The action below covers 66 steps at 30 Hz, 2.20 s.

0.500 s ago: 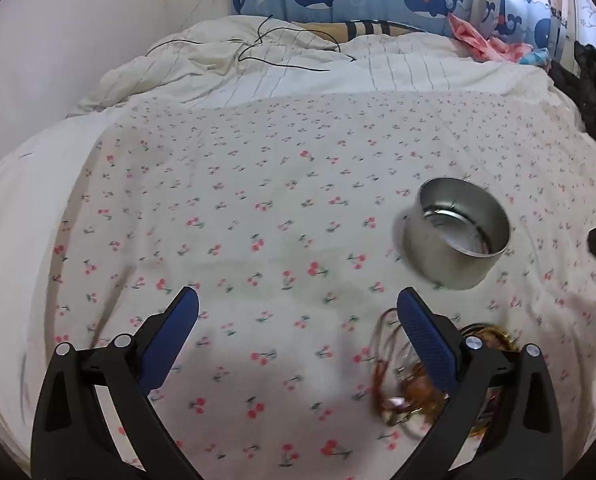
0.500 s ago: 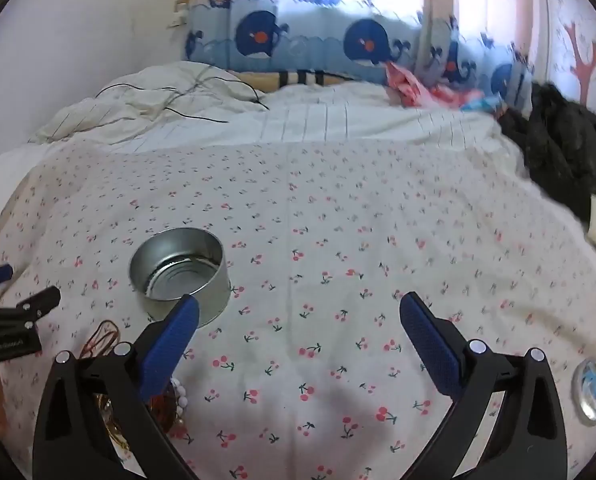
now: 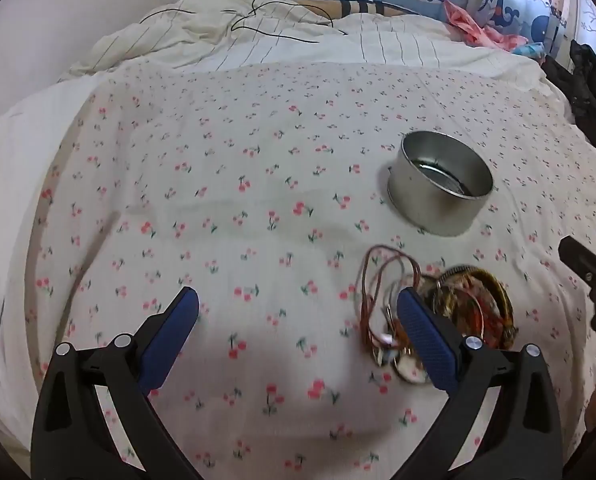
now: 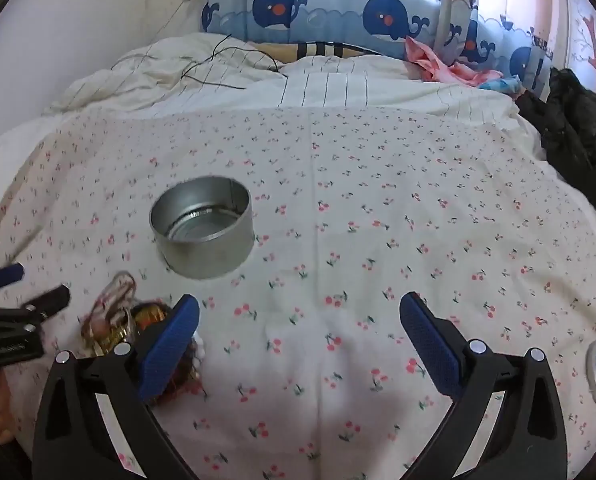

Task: Organize jewelry
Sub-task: 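Move both tools over the bracelet pile beside the silver tin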

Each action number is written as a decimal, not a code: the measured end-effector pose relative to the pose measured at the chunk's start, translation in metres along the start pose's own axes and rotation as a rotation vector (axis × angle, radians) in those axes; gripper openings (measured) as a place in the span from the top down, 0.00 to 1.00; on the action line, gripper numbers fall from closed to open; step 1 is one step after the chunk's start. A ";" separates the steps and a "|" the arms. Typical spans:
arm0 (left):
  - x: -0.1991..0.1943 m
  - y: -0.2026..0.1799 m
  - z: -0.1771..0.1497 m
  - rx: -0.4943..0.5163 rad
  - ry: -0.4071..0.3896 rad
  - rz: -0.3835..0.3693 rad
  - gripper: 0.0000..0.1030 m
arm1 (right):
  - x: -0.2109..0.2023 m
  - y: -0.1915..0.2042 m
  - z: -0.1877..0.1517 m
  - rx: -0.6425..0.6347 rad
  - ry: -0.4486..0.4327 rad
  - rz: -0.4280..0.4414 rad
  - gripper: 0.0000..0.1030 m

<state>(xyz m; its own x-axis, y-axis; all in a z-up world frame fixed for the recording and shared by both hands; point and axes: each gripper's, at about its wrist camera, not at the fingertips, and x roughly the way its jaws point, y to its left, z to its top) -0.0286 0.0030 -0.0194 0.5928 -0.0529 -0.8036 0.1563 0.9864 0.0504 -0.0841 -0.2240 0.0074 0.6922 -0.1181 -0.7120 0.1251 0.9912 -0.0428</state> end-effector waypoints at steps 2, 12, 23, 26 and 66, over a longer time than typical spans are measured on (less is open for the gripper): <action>0.002 0.003 -0.006 -0.014 0.052 -0.053 0.07 | -0.003 -0.002 -0.003 0.022 0.028 0.043 0.06; 0.002 -0.011 -0.030 0.026 0.074 -0.085 0.07 | -0.009 0.003 -0.024 0.004 0.063 0.072 0.06; -0.013 -0.022 -0.031 0.060 0.050 -0.101 0.07 | -0.018 0.013 -0.023 -0.021 0.048 0.090 0.06; -0.012 -0.021 -0.030 0.065 0.045 -0.088 0.07 | -0.017 0.013 -0.023 -0.016 0.046 0.094 0.06; 0.000 0.005 -0.027 0.020 0.030 -0.001 0.07 | -0.005 0.019 -0.026 -0.025 0.076 0.097 0.06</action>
<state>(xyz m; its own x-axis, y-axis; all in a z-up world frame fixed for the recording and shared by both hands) -0.0494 0.0119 -0.0348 0.5687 -0.0484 -0.8211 0.1728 0.9830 0.0617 -0.1042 -0.2028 -0.0081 0.6439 -0.0181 -0.7649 0.0417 0.9991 0.0114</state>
